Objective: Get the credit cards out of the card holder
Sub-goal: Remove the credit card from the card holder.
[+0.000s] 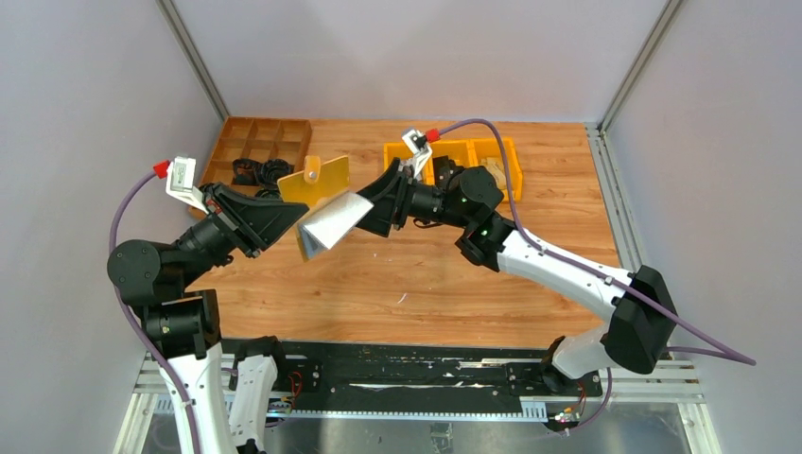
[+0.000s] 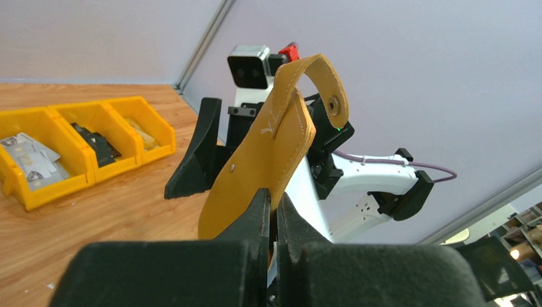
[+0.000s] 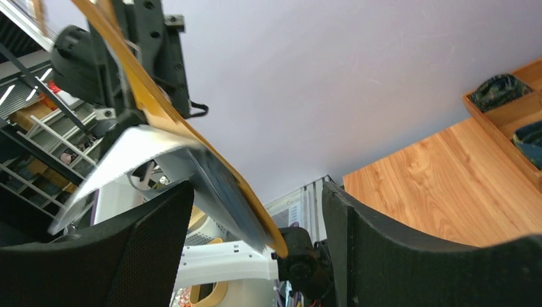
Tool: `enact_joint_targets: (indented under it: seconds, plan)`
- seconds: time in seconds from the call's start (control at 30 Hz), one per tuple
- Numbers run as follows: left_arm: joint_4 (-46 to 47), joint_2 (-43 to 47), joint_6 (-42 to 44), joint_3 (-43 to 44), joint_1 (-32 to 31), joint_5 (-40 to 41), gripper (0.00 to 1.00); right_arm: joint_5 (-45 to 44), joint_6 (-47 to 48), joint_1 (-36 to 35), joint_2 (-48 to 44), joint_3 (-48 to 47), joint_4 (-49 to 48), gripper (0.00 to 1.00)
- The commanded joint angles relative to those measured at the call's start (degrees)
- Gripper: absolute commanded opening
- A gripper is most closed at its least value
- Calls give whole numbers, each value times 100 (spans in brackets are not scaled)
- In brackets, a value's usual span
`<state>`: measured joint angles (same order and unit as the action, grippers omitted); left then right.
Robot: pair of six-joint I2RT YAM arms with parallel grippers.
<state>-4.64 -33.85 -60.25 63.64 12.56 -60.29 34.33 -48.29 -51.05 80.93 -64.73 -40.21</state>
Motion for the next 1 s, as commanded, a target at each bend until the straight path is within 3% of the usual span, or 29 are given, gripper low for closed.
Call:
enact_joint_targets:
  seconds: [0.0, 0.3, 0.4, 0.53, 0.67, 0.73, 0.77, 0.83, 0.87, 0.97]
  plan:
    - [-110, 54, 25, 189, -25, -174, 0, 2, -185, -11, 44, -366, -537, 76]
    - [-311, 102, 168, 159, -25, -314, 0, 81, -362, -152, 37, -560, -724, 74]
    - [-346, 121, 185, 143, -26, -325, 0, 76, -406, -230, 52, -583, -724, 69]
    - [-349, 158, 164, 107, -25, -347, 0, 111, -479, -303, 143, -671, -673, 49]
    - [-385, 158, 229, 111, -25, -391, 0, 222, -691, -318, 230, -751, -722, 17]
    - [-606, 132, 445, 164, -25, -401, 21, 221, -724, -312, 180, -724, -704, 5]
    - [-735, 106, 593, 197, -25, -468, 41, 211, -711, -303, 136, -706, -642, 3]
    - [-1146, 70, 1152, 331, -25, -593, 70, 180, -638, -260, -13, -656, -393, 0]
    - [-1570, 53, 1467, 502, -25, -602, 78, 161, -630, -215, -76, -636, -267, 0]
    - [-1777, 33, 1917, 695, -25, -883, 90, 143, -631, -112, -246, -629, 82, 0]
